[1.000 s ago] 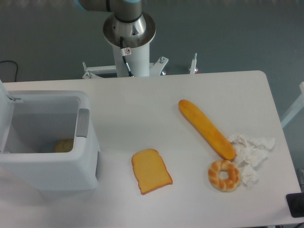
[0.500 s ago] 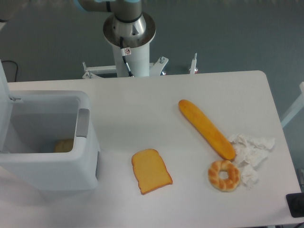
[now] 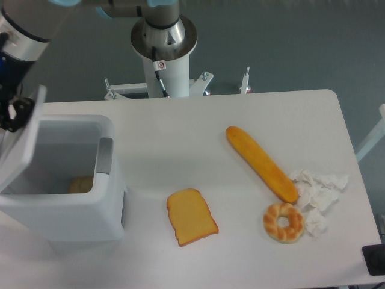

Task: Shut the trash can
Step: 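Push the trash can lid down toward the can opening, then press the gripper down on the lid to shut it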

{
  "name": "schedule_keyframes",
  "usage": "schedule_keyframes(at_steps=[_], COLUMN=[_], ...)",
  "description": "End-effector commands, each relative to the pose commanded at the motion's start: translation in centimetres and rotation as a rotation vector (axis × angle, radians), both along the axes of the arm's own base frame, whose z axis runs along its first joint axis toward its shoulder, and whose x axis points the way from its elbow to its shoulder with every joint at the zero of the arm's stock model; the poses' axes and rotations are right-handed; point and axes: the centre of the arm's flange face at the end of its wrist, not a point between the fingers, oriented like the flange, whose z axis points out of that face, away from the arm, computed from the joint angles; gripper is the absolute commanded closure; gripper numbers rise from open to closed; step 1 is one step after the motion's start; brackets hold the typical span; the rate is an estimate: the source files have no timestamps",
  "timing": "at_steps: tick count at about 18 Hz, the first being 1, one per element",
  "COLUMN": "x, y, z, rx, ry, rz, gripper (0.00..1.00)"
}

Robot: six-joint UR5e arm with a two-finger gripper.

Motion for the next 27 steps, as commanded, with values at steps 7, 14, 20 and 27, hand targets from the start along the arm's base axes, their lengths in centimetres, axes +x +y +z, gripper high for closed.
schedule_keyframes(at_steps=[7, 14, 20, 27], x=[-2.4, -5.7, -7.3, -8.1], y=[-0.6, -2.0, -2.6, -2.9], z=[-2.0, -3.0, -3.0, -3.4], rx=[-0.008, -0.013, -0.012, -0.050], ry=[0.031, 0.045, 0.049, 0.098], rz=[-0.009, 0.024, 0.052, 0.086], gripper=[0.00, 0.00, 0.00, 0.00])
